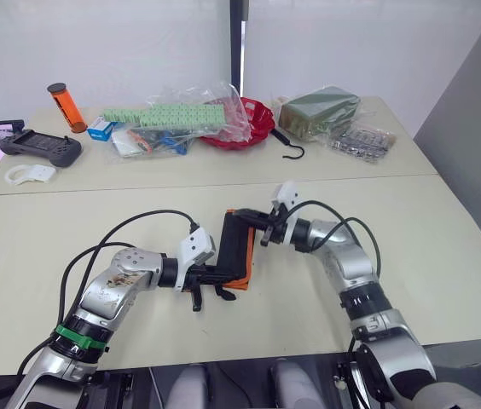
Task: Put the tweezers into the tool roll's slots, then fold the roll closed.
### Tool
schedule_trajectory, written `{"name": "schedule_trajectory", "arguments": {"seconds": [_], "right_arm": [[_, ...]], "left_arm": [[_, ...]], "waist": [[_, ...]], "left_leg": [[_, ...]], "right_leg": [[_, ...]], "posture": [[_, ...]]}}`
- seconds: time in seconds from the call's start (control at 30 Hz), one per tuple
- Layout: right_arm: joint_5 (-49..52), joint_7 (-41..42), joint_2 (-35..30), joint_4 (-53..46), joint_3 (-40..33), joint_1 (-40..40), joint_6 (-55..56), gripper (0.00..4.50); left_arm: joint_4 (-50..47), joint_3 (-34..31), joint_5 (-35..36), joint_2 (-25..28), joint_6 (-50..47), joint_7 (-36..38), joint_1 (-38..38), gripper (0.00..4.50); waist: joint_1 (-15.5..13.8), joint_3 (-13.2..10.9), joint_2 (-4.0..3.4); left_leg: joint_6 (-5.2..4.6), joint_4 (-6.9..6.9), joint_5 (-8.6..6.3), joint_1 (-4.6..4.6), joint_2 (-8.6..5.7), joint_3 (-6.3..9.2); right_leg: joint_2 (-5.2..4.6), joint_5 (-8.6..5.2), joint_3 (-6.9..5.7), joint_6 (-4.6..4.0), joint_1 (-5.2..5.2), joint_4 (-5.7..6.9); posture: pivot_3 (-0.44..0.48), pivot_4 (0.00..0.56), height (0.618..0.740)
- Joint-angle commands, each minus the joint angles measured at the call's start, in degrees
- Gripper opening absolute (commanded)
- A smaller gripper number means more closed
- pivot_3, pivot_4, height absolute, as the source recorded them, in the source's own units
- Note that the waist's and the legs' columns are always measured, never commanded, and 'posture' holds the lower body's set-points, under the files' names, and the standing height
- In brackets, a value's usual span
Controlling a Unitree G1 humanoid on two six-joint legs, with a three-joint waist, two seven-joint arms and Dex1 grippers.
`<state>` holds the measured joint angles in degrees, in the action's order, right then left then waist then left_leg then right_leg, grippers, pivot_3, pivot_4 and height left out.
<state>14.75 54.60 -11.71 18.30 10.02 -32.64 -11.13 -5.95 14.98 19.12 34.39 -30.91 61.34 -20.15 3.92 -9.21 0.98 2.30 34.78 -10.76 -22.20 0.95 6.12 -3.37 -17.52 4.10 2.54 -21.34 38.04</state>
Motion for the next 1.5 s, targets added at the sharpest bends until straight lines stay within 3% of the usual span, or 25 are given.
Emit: {"name": "schedule_trajectory", "arguments": {"seconds": [0.03,0.47,0.7,0.93,1.07,1.2,1.33,1.5], "right_arm": [[-1.80,-0.73,-0.42,-2.24,2.12,1.75,-1.53,0.00],[-7.67,0.89,-4.46,-0.49,8.41,6.93,-1.20,0.00],[-8.07,-4.81,-0.52,8.03,5.44,0.81,3.07,0.00],[-11.17,-14.23,1.76,25.73,2.20,-9.27,8.68,0.00],[-11.55,-13.90,2.40,31.37,1.14,-11.86,10.84,0.00],[-11.67,-11.78,2.59,32.14,1.26,-11.23,11.64,0.00],[-11.30,-9.13,2.69,28.76,1.93,-8.53,11.06,0.00],[-11.66,-9.17,2.73,27.24,1.94,-7.72,10.37,0.00]], "left_arm": [[1.61,1.49,-1.82,0.70,-0.88,-0.16,1.05,0.02],[4.59,1.66,-2.67,0.15,0.80,-1.08,-0.02,0.02],[3.01,3.62,-3.03,1.20,0.74,0.38,1.67,0.02],[3.56,3.28,-3.46,1.21,0.88,0.04,1.88,0.02],[3.43,2.45,-2.94,1.17,1.62,0.24,2.01,0.02],[1.26,0.10,-0.38,1.23,2.57,1.81,3.35,0.02],[1.48,-8.15,4.84,-5.26,4.44,-3.35,-0.97,0.02],[7.22,-6.21,-0.19,-7.04,7.69,-5.11,-4.92,0.02]], "waist": [[0.02,-0.01,0.00],[0.00,0.00,0.02],[0.22,0.01,0.04],[0.11,0.01,0.03],[0.12,0.01,0.03],[0.22,0.01,0.03],[-0.09,0.00,0.03],[-0.11,-0.01,0.07]], "left_leg": [[0.00,0.00,0.00,0.00,0.00,-0.01],[0.00,0.02,0.00,0.23,0.01,-0.02],[0.00,0.02,0.01,0.47,0.06,-0.02],[0.00,0.01,0.01,0.48,0.06,-0.03],[-0.01,-0.04,0.00,0.43,0.04,-0.02],[-0.01,-0.06,0.00,0.44,0.05,-0.03],[-0.01,-0.04,0.00,0.30,0.04,-0.01],[0.00,0.06,0.00,0.14,-0.02,0.02]], "right_leg": [[0.00,0.00,0.00,0.00,0.00,-0.01],[0.00,-0.05,0.00,0.08,0.21,-0.03],[0.06,-0.17,0.03,0.30,0.32,0.01],[0.06,-0.03,0.04,0.06,0.33,0.02],[0.03,0.03,0.03,-0.05,0.32,-0.01],[0.04,0.03,0.03,-0.05,0.31,-0.02],[0.03,0.02,0.01,-0.04,0.23,-0.02],[0.00,0.03,0.01,-0.04,0.16,-0.04]], "posture": [[0.000,0.150,0.740],[0.000,0.150,0.740],[0.000,0.150,0.740],[0.000,0.150,0.740],[0.000,0.150,0.740],[0.000,0.150,0.740],[0.000,0.150,0.740],[0.000,0.150,0.740]]}}
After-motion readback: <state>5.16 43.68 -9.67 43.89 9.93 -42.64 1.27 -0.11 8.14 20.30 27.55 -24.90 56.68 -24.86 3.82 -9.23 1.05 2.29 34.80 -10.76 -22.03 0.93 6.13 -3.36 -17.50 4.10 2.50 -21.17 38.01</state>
